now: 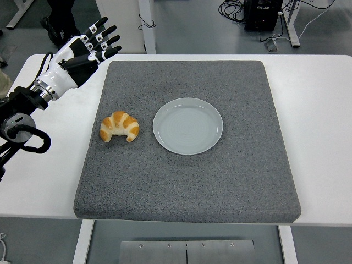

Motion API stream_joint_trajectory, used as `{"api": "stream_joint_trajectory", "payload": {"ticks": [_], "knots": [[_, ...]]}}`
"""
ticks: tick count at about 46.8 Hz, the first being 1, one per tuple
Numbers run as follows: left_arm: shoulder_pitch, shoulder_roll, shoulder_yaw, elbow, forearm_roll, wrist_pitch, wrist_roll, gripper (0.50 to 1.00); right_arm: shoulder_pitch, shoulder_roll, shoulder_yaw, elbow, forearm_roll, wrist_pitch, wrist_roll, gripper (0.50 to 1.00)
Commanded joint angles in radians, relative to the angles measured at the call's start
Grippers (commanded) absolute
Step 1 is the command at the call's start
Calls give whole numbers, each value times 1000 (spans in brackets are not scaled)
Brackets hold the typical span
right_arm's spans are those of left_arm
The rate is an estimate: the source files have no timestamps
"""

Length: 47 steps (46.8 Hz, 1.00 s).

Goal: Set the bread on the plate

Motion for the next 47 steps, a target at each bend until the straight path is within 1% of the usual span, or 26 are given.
{"api": "stream_joint_trajectory", "payload": {"ticks": [1,8,11,18,24,28,31,34,38,43,47], "knots": [[1,29,0,-55,32,14,0,986,0,0,0,0,0,0,1,1000],[10,92,15,-165,95,52,1,986,0,0,0,0,0,0,1,1000],[10,116,29,-193,135,63,1,986,0,0,0,0,0,0,1,1000],[10,126,37,-217,265,100,4,986,0,0,0,0,0,0,0,1000],[10,138,92,-236,423,170,11,986,0,0,0,0,0,0,0,1000],[10,146,124,-254,494,222,14,986,0,0,0,0,0,0,0,1000],[10,156,142,-274,546,253,27,986,0,0,0,0,0,0,0,1000],[12,172,150,-294,626,297,46,986,0,0,0,0,0,0,0,1000],[18,189,158,-317,744,350,83,986,0,0,0,0,0,0,0,1000],[38,202,158,-325,855,376,141,986,0,0,0,0,0,0,0,1000],[49,202,158,-325,922,402,166,986,0,0,0,0,0,0,0,1000]]}}
